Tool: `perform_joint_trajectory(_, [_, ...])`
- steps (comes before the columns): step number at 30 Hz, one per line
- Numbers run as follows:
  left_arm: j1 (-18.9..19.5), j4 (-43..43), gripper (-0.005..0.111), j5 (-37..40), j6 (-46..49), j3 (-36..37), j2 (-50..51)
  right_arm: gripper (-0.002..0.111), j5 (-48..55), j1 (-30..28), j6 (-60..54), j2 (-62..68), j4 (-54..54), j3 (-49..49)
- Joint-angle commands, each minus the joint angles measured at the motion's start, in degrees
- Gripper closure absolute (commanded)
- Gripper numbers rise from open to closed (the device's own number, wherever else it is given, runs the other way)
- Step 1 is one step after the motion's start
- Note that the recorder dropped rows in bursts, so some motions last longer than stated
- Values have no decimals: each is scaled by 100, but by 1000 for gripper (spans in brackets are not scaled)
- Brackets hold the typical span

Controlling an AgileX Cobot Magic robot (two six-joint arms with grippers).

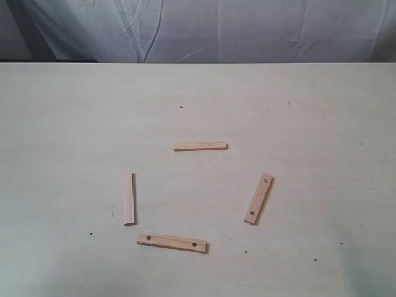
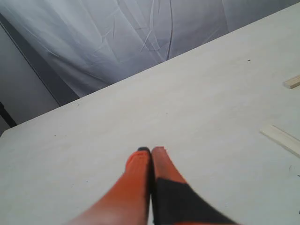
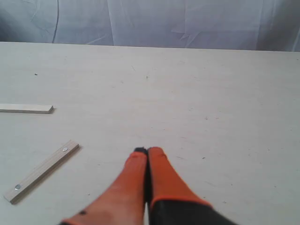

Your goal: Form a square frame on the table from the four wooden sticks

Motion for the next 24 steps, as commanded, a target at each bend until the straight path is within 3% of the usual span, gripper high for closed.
perform_joint_trajectory(1, [15, 14, 107, -27, 0, 22, -34, 108, -66, -30, 0, -37, 22, 8])
perform_joint_trajectory(24, [15, 14, 107, -27, 0, 22, -34, 108, -227, -30, 0, -37, -40, 8])
